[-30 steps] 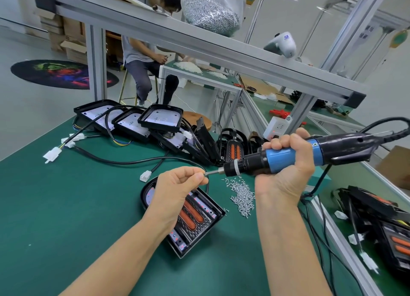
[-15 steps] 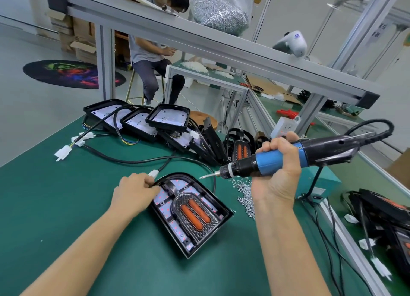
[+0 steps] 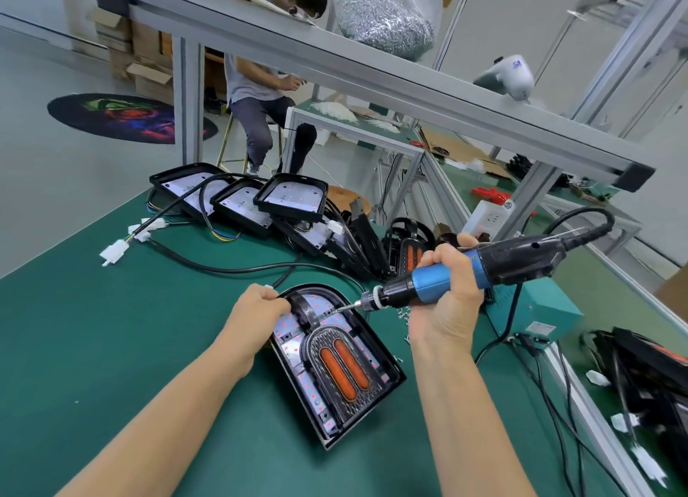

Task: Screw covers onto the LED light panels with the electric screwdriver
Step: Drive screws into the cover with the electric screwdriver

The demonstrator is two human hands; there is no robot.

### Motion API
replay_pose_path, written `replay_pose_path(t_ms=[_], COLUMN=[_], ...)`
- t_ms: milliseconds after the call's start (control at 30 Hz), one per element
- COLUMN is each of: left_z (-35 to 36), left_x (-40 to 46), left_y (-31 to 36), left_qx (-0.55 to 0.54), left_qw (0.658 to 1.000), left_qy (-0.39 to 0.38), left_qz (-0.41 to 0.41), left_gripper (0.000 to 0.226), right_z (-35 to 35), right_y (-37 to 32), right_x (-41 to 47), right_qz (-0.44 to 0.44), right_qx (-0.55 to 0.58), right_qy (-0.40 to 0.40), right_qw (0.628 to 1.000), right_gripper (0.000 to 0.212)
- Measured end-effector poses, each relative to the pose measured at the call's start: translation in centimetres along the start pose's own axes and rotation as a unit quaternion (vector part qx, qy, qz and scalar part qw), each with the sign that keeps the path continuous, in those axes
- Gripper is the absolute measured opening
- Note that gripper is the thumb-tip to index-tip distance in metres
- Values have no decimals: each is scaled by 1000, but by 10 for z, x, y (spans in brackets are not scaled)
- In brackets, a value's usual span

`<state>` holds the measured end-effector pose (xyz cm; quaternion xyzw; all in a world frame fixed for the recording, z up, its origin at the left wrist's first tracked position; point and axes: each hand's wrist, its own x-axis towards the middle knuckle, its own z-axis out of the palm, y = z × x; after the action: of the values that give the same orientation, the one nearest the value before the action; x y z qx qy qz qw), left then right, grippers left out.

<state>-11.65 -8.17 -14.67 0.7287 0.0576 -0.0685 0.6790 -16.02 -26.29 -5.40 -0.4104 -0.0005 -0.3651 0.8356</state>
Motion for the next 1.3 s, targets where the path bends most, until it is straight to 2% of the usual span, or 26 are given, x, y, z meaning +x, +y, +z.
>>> replay_pose_path(t_ms=[100, 200, 367, 467, 500, 567, 633, 800, 900, 967, 1067, 1100, 1200, 1233, 1300], left_z=[3, 6, 13, 16, 17, 18, 21, 26, 22, 17, 11, 10, 8, 8, 10], left_x=[-4, -9, -17, -19, -19, -19, -21, -23, -19, -16, -13, -13, -16, -19, -27], left_y=[2, 6, 9, 8, 7, 8, 10, 13, 9, 5, 1, 2, 4, 7, 18], left_qx=[-58, -99, -133, -148, -155, -162, -166, -151, -150, -153, -120, -94, 64, 118, 176], left_qw=[998, 995, 990, 988, 987, 987, 986, 988, 989, 988, 992, 995, 995, 987, 967], left_qy=[4, -19, -39, -38, -33, -21, -12, -11, -4, -1, 11, 15, 59, 72, 77], left_qz=[-24, -28, -31, -13, -11, -3, 5, 22, 6, -14, -22, -17, 50, 86, 169], left_gripper=[7, 4, 27, 23, 17, 9, 6, 3, 20, 14, 11, 12, 18, 26, 24], right_z=[2, 2, 2, 2, 3, 3, 5, 13, 12, 9, 6, 5, 1, 0, 0], right_y=[-2, -2, -3, -3, -3, -2, -1, 3, 2, -1, -7, -8, -11, -11, -13], right_x=[2, 5, 5, 3, 3, 3, 2, -7, -6, -3, 0, 1, 3, 3, 3], right_qz=[-4, 0, -5, -17, -19, -21, -23, -28, -29, -21, -12, -13, -14, -12, -6], right_qx=[3, -5, -17, -17, -22, -31, -35, -43, -45, -39, -11, -3, 1, 3, 13], right_qy=[-9, -10, -17, -22, -26, -31, -34, -47, -39, -33, -16, -9, -8, -5, -2], right_qw=[1000, 1000, 1000, 999, 999, 999, 999, 998, 998, 998, 1000, 1000, 1000, 1000, 1000], right_gripper=[28, 32, 60, 70, 65, 40, 30, 27, 27, 30, 64, 68, 51, 44, 34])
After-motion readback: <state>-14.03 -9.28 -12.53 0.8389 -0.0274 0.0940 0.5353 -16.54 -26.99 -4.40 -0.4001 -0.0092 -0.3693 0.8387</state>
